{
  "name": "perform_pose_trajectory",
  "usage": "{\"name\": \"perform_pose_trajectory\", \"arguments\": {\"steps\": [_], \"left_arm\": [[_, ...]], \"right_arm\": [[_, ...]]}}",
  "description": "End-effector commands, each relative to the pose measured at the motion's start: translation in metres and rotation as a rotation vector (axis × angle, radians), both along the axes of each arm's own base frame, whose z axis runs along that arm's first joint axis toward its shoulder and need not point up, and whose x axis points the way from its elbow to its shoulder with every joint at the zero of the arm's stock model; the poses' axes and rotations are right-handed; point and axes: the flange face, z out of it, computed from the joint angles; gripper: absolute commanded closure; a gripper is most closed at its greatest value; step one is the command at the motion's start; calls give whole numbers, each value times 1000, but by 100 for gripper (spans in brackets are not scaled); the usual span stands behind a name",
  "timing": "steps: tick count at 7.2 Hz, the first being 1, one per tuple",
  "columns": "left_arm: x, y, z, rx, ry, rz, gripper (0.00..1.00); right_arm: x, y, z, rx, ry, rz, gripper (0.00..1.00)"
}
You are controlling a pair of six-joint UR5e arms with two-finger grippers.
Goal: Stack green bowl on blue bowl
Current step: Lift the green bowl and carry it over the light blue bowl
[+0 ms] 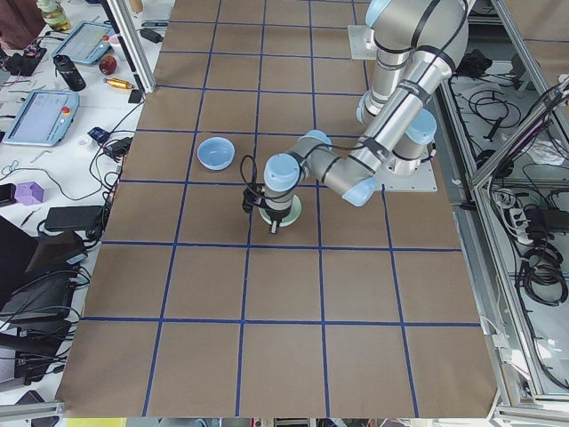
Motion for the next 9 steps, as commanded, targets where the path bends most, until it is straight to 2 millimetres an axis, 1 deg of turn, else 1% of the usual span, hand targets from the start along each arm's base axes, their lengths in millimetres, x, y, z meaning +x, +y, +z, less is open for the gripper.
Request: {"name": "perform_pose_trajectory", "arguments": {"steps": [1,2,3,4,5,6,8,9], "left_arm": [[-86,-77,60,-25,-10,-15,100],[-106,-108,87,-77,-31,-17,100],[-145,-129,86,-73,-16,8,100],[-170,-143,71,-58,4,62,100],[-182,-153,49,-27,20,122,100],[-189,-163,34,-19,27,161,100],[-186,-179,5,6,47,179,100],[-191,-184,-1,-7,51,192,100]], "right_arm": [[0,0,0,1,0,0,0],[0,0,0,1,0,0,0],[0,0,0,1,0,0,0],[0,0,0,1,0,0,0],[0,0,0,1,0,0,0],[0,0,0,1,0,0,0],[0,0,0,-1,0,0,0],[0,0,0,1,0,0,0]]}}
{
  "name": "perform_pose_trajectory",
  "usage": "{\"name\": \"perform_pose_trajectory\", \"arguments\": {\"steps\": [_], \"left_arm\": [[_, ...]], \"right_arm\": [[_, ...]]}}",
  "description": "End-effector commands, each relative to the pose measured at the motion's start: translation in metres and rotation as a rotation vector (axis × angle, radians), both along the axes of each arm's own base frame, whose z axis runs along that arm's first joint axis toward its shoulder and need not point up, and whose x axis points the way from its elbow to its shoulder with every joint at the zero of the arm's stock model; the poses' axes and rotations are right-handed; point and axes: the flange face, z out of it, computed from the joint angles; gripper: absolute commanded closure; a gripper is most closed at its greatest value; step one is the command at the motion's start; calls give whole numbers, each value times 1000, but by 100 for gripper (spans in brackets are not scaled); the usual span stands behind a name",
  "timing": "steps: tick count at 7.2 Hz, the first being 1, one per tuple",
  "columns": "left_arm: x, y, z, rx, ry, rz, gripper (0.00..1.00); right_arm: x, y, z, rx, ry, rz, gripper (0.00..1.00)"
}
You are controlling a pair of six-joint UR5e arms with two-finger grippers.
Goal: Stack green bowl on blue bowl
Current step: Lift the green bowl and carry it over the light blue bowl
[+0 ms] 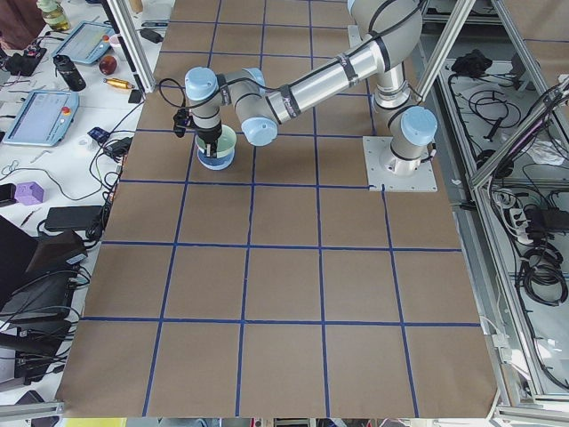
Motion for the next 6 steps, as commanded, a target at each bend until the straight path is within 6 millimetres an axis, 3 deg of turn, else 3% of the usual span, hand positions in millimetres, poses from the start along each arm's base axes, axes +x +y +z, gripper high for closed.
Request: {"name": "perform_pose_trajectory", "arguments": {"steps": [1,3,4,5,6], "left_arm": [[-9,-10,-19,4,12,25,100],[-9,-9,-33,28,19,29,100],[-10,-5,-39,41,23,21,91],[-10,-3,-44,50,23,20,72],[-10,-4,-41,45,23,26,31]], "right_arm": [[0,0,0,1,0,1,0],[0,0,1,-2,0,0,0],[0,0,0,1,0,0,0],[0,0,1,-1,0,1,0],[0,0,0,1,0,2,0]]}}
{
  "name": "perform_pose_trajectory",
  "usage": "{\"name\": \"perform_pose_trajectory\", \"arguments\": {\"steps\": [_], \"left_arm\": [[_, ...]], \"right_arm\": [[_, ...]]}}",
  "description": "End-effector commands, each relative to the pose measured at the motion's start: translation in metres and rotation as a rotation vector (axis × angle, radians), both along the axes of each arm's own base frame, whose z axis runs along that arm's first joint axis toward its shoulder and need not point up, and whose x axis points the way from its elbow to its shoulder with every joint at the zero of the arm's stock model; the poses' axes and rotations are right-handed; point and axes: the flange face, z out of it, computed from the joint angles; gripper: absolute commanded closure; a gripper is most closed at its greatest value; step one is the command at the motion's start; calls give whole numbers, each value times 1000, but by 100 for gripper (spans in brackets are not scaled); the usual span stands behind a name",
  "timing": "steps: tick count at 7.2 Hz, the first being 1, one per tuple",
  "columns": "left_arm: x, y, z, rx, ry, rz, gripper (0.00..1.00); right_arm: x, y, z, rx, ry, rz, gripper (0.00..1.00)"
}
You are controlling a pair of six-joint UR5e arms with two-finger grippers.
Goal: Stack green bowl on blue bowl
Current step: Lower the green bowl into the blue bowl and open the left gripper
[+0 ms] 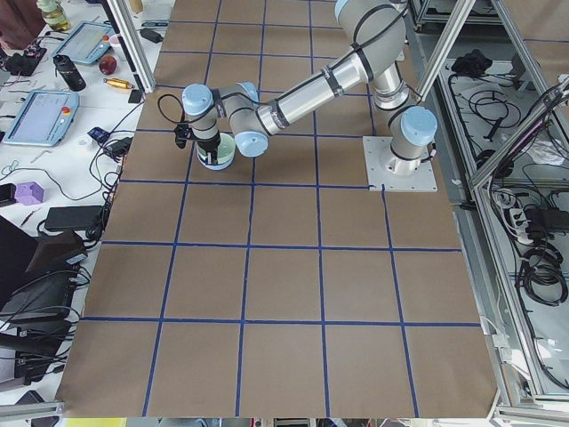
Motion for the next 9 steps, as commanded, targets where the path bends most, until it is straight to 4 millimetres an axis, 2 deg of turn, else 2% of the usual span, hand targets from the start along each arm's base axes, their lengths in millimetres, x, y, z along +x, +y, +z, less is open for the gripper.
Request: {"name": "perform_pose_trajectory", "arguments": {"steps": [1,2,3,4,5,6,7,9], "left_arm": [[-1,0,7,-11,-2,8,9],[-18,1,34,-40,-16,-1,0],[-62,6,60,-35,-31,-53,0],[-89,14,88,-61,-47,-60,0],[-104,25,109,-64,-46,-62,0],[-125,49,122,6,-26,17,0],[-153,73,154,12,-37,9,0],[-197,110,197,-12,-54,8,0]], "right_arm": [[0,0,0,1,0,1,0],[0,0,0,1,0,1,0],[0,0,0,1,0,-1,0],[0,0,0,1,0,-1,0],[0,0,0,-1,0,-1,0],[0,0,0,-1,0,1,0],[0,0,0,1,0,-1,0],[0,0,0,-2,0,1,0]]}}
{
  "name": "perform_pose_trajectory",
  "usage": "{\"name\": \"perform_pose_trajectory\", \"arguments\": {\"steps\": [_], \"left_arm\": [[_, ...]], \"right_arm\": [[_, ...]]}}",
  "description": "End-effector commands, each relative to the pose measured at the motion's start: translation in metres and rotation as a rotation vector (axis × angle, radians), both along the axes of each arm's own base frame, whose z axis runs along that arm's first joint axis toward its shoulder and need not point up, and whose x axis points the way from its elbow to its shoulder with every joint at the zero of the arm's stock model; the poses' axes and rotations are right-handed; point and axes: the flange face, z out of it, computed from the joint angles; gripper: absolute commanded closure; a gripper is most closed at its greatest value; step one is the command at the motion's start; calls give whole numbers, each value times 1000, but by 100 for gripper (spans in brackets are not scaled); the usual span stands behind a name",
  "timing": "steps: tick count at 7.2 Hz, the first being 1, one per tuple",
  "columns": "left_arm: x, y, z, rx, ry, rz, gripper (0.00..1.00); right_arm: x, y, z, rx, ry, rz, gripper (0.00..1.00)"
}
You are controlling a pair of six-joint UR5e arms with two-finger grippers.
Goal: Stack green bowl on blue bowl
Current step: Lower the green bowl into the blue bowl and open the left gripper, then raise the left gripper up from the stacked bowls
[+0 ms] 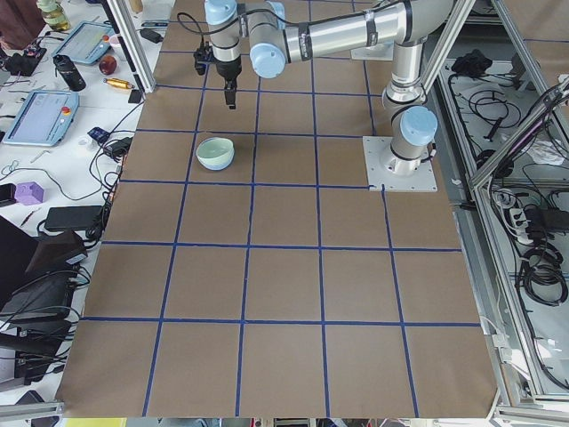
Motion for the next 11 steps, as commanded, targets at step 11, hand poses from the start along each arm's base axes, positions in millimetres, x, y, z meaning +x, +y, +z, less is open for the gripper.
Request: {"name": "perform_pose_trajectory", "arguments": {"steps": [11], "left_arm": [[-36,83,66,-75,-64,36,0]], "right_arm": [[0,0,0,-1,0,-1,0]]}}
